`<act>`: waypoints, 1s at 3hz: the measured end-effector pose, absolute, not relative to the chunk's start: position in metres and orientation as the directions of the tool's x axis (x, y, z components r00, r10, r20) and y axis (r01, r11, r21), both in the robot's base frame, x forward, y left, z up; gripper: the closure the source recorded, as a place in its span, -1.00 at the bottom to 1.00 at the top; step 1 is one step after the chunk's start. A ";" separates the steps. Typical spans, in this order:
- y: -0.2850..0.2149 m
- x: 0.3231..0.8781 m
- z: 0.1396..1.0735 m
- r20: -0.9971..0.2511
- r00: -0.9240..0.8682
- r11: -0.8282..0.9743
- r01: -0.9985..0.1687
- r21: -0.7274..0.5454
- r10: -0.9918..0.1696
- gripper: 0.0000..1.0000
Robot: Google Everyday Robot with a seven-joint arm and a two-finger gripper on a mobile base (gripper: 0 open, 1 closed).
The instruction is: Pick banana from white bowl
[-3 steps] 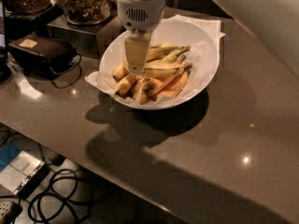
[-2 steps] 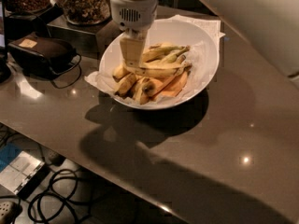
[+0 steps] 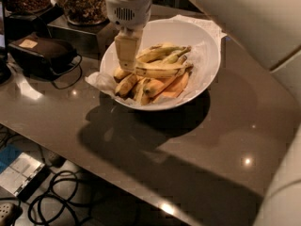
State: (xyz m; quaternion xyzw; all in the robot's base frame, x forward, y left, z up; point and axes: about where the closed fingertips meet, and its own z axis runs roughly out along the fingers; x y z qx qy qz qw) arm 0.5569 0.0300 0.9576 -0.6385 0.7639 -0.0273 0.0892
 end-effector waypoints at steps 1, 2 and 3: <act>0.029 0.569 0.951 -0.109 -0.185 0.199 -0.971 -0.135 -0.977 -0.02; 0.020 0.580 0.938 -0.106 -0.219 0.230 -0.968 -0.103 -0.970 -0.08; 0.006 0.588 0.916 -0.086 -0.253 0.258 -0.964 -0.056 -0.964 -0.18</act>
Offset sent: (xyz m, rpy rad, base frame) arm 0.0034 -0.0512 -0.0390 -0.0992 0.2215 -0.0941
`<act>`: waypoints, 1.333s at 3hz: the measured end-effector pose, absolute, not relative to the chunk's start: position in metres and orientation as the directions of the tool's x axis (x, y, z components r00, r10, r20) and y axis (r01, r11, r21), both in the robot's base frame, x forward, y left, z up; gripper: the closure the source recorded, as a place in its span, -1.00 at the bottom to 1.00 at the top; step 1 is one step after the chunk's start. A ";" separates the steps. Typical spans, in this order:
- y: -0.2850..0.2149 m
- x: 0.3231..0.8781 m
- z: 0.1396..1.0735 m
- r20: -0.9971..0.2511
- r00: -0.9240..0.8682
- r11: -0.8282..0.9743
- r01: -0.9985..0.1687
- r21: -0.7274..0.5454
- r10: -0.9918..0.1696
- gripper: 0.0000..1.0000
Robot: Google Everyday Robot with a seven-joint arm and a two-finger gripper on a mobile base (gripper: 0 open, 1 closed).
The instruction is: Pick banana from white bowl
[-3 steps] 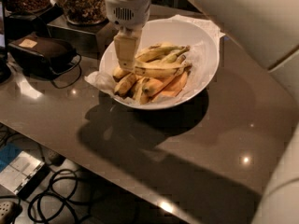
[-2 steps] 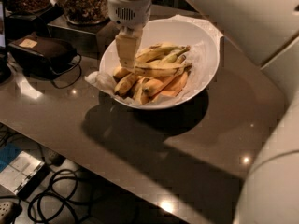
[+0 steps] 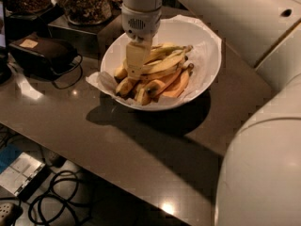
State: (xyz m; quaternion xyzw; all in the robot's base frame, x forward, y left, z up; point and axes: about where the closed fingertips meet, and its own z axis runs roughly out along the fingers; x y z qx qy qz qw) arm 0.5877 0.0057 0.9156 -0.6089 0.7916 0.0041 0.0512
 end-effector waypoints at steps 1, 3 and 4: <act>-0.007 0.588 0.896 -0.065 -0.275 0.276 -0.961 -0.010 -0.959 -0.20; -0.018 0.584 0.891 -0.052 -0.289 0.289 -0.957 0.012 -0.956 0.17; -0.018 0.584 0.892 -0.052 -0.289 0.289 -0.957 0.012 -0.956 0.64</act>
Offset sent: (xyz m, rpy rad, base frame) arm -0.0451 -0.0738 -0.0458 -0.1177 0.2488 -0.0635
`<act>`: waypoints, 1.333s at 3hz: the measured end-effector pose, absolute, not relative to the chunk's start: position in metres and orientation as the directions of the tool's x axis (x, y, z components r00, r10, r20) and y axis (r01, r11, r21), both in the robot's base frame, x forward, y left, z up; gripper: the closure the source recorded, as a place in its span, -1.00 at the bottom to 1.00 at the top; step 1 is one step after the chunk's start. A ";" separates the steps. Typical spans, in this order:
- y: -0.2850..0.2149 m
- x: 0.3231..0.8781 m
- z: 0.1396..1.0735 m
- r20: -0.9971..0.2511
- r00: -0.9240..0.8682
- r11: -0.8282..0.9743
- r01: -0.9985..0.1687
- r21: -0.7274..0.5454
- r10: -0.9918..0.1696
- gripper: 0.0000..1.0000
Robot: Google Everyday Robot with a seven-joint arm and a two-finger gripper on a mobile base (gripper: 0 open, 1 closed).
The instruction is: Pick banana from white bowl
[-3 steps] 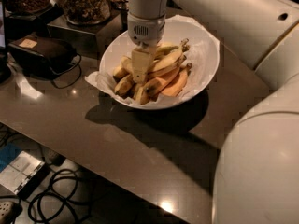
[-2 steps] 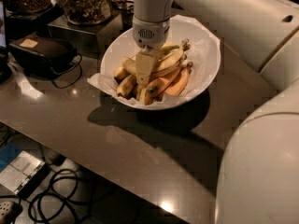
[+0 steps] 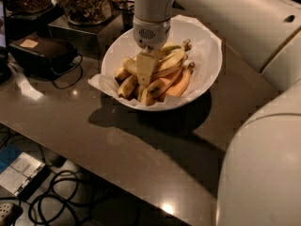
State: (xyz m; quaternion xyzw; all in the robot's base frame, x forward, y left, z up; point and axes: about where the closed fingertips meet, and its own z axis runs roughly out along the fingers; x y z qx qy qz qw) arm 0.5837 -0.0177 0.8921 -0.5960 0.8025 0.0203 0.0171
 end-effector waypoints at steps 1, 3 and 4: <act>-0.017 0.584 0.892 -0.052 -0.289 0.289 -0.957 0.012 -0.956 1.00; -0.017 0.584 0.891 -0.052 -0.289 0.289 -0.957 0.012 -0.956 1.00; -0.017 0.584 0.890 -0.052 -0.289 0.289 -0.957 0.012 -0.956 1.00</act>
Offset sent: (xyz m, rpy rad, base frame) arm -0.0334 0.0027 0.0286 -0.0151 -0.1114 0.0568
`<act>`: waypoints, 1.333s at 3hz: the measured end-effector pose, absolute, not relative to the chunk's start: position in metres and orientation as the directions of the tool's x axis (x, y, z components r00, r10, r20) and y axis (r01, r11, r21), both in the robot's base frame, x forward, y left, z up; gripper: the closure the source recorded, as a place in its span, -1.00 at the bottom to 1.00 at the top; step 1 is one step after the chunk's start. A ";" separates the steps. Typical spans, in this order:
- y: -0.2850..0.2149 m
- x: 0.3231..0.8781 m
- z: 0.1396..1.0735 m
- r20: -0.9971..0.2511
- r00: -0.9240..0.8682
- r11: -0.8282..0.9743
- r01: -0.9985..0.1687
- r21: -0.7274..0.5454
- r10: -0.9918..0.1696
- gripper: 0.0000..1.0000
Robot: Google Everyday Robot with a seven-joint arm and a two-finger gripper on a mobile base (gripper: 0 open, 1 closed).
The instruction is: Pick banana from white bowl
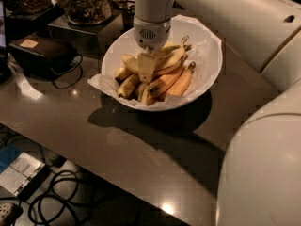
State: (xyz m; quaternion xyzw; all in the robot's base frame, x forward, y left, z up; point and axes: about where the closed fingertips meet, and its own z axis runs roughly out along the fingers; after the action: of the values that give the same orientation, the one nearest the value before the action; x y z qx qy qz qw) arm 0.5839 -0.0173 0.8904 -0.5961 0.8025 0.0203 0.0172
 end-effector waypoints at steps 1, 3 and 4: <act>-0.008 0.568 0.902 -0.072 -0.236 0.239 -0.970 -0.039 -0.969 1.00; 0.018 0.503 0.960 -0.119 -0.037 0.062 -0.976 -0.209 -0.992 1.00; 0.022 0.504 0.961 -0.124 -0.027 0.054 -0.974 -0.220 -0.992 1.00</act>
Offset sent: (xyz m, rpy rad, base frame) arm -0.1584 0.0565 0.1141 0.0072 -0.3231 0.4512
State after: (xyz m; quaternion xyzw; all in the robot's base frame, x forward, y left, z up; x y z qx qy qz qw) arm 0.5043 0.0218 0.9610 -0.6869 0.7156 -0.0368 0.1217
